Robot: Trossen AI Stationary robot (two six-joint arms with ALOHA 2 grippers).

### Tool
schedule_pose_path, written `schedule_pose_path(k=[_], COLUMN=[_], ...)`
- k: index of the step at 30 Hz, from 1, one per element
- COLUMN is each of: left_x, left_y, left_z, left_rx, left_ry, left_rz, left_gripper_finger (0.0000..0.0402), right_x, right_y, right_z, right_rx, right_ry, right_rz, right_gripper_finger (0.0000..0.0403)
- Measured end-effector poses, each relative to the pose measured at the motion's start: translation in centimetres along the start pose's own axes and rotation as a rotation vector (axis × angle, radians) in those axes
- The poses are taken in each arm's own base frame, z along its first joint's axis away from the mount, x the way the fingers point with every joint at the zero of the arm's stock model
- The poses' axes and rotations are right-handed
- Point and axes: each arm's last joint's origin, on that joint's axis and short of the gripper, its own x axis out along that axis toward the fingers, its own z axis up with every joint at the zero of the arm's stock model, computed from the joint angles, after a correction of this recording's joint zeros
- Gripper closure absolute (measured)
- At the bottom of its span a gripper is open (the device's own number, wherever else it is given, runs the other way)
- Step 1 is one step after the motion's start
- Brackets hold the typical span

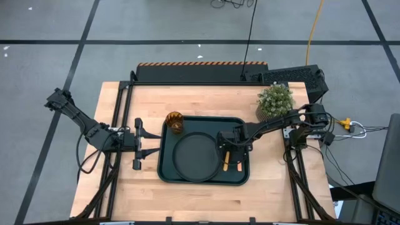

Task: Pick and place plate/cup/fork/spoon on tray
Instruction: Put the orange spoon on the black tray

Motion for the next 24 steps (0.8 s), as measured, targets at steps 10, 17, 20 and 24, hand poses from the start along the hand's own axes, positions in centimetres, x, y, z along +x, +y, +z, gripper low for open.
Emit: schedule_pose_path(k=[10,17,20,24], left_x=[0.0,0.0,0.0,0.0], left_y=[0.0,-0.01,-0.01,0.0], left_z=[0.0,0.0,0.0,-0.01], left_rx=[0.0,-0.002,-0.003,-0.003], left_ry=[0.0,0.0,0.0,0.001], left_rz=[0.0,0.0,0.0,0.0], left_gripper_finger=[0.0208,0.0208,0.0208,0.0208], right_x=[0.01,-0.01,-0.02,-0.02], right_y=[-0.01,0.0,0.0,0.0], right_z=[0.33,0.32,0.32,0.32], right_rx=[-0.015,-0.015,-0.015,-0.015], right_ry=[-0.004,-0.002,-0.001,-0.001], right_rz=[-0.004,-0.003,-0.004,-0.003], right_gripper_finger=[0.0329,0.0365,0.0376,0.0374])
